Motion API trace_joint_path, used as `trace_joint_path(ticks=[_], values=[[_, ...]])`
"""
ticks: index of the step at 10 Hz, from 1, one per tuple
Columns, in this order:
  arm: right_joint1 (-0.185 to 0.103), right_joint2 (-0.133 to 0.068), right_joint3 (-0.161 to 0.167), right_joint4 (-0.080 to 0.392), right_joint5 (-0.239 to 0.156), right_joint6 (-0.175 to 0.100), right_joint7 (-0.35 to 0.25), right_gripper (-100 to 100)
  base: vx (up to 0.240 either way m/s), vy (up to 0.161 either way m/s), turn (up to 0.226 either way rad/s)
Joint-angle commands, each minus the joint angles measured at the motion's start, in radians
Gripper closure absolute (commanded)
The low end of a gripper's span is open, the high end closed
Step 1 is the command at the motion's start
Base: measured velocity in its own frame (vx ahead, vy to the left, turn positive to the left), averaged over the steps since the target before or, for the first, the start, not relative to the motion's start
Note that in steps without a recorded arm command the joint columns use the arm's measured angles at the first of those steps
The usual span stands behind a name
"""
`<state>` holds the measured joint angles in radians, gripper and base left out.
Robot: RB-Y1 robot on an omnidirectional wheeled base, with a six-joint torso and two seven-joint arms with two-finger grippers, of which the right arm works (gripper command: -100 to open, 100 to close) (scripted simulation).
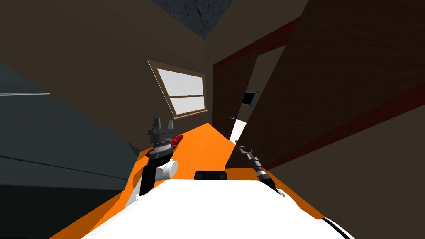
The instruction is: Pull the door open
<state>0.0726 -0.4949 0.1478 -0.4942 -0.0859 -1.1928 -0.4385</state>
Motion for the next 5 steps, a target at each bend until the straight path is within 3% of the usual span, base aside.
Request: trace_joint_path(ticks=[1,3,5], values=[[-0.033,0.011,0.015,0.031,0.015,-0.008,-0.008,100,-0.212,-0.068,0.076],[-0.046,0.012,0.017,0.04,0.02,-0.007,-0.01,100,-0.17,-0.08,0.042],[-0.044,0.008,0.015,0.036,0.018,0.003,-0.009,100,-0.046,-0.023,-0.002]])
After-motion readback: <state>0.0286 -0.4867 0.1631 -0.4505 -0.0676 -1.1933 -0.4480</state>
